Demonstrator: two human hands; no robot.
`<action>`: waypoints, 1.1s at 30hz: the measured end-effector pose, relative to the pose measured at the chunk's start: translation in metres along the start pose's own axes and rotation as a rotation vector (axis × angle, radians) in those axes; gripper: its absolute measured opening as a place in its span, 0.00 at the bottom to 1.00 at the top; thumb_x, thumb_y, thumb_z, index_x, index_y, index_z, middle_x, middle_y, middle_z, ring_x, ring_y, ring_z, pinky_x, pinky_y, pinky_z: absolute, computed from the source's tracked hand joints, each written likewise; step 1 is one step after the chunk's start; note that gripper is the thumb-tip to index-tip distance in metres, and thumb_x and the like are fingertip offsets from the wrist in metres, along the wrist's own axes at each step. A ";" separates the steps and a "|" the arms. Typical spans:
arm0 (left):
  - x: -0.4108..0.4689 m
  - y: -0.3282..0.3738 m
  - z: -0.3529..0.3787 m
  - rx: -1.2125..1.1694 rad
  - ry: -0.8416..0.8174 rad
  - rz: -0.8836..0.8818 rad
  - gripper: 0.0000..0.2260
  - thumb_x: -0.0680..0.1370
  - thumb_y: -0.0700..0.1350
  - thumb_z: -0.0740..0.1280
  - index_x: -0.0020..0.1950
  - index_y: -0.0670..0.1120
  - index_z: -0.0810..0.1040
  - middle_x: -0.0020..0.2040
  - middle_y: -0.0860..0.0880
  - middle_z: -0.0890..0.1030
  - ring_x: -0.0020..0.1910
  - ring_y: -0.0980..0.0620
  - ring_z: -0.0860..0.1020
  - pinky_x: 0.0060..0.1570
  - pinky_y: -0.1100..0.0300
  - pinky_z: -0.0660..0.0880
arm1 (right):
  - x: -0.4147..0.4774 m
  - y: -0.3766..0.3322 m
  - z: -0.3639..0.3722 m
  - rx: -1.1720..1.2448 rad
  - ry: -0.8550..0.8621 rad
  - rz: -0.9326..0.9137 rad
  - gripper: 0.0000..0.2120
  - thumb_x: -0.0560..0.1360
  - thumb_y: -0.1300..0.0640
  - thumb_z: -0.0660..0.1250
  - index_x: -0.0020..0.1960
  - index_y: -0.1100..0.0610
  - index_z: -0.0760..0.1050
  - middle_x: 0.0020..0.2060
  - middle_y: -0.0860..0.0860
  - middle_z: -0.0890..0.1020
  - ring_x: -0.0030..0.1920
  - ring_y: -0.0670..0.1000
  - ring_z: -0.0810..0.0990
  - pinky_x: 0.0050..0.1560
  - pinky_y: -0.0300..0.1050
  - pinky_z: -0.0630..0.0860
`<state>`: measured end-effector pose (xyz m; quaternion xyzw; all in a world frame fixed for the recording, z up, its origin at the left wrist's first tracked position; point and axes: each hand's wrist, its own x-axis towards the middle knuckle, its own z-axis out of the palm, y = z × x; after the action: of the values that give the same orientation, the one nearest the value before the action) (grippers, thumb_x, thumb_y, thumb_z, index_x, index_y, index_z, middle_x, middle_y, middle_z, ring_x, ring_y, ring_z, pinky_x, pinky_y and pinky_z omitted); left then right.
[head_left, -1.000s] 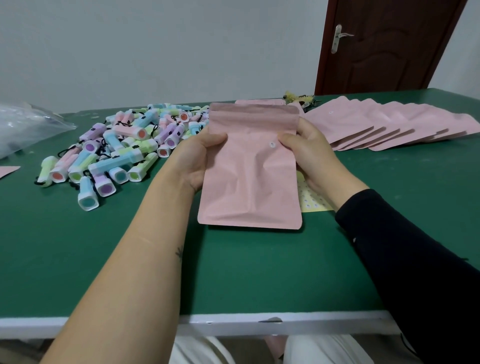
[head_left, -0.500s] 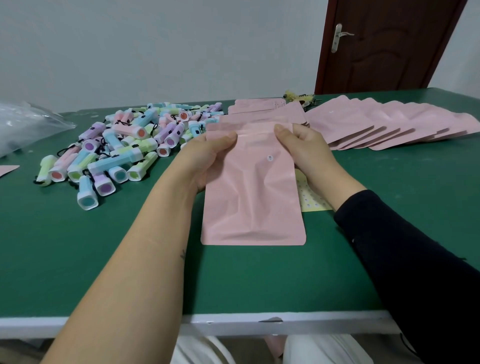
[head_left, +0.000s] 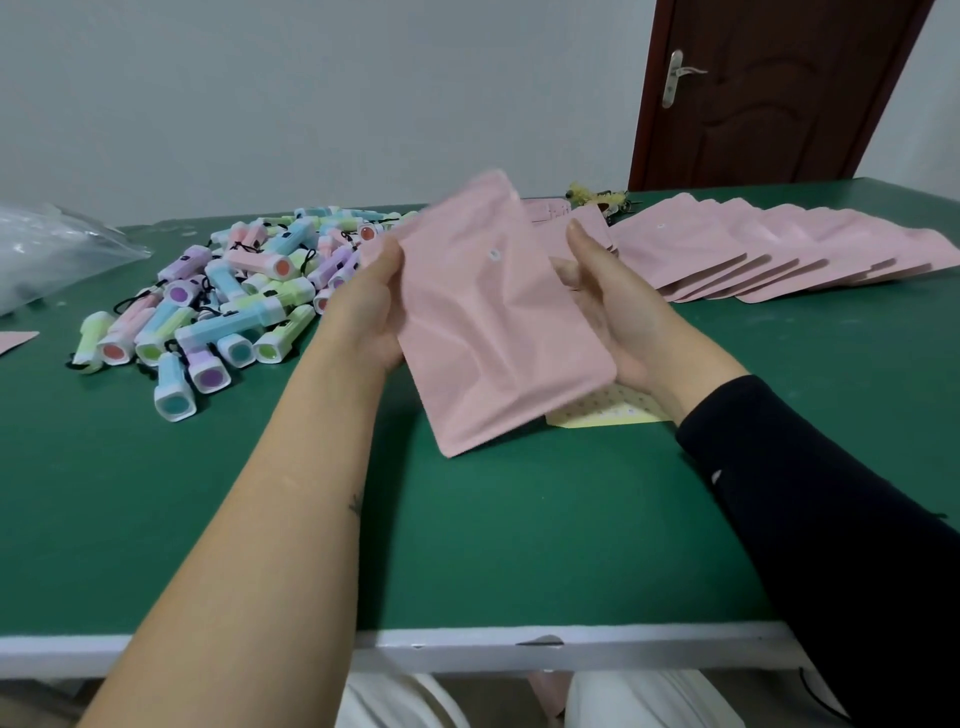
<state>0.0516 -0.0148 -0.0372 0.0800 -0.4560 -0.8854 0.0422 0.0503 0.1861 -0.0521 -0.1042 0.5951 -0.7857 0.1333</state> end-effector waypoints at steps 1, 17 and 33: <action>0.002 0.001 -0.002 -0.070 0.038 0.025 0.12 0.84 0.47 0.59 0.57 0.42 0.78 0.50 0.47 0.85 0.43 0.49 0.84 0.42 0.53 0.81 | -0.001 0.001 0.000 0.030 -0.036 0.010 0.21 0.75 0.38 0.64 0.57 0.53 0.81 0.55 0.52 0.84 0.55 0.53 0.83 0.51 0.48 0.81; 0.001 -0.009 0.004 -0.252 0.042 -0.006 0.05 0.81 0.34 0.62 0.49 0.37 0.77 0.37 0.42 0.85 0.35 0.45 0.85 0.39 0.48 0.81 | 0.002 0.018 0.019 0.149 0.039 -0.039 0.07 0.80 0.57 0.64 0.57 0.56 0.76 0.50 0.52 0.86 0.51 0.51 0.85 0.54 0.54 0.81; 0.006 -0.019 0.002 -0.361 0.100 -0.011 0.08 0.82 0.36 0.61 0.47 0.37 0.78 0.37 0.42 0.85 0.38 0.45 0.83 0.42 0.48 0.80 | -0.002 0.013 0.013 0.043 0.243 -0.098 0.03 0.77 0.62 0.69 0.48 0.61 0.81 0.46 0.55 0.86 0.46 0.51 0.86 0.44 0.42 0.83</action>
<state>0.0453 -0.0029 -0.0522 0.1175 -0.2867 -0.9479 0.0737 0.0573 0.1713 -0.0613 -0.0341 0.5841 -0.8106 0.0239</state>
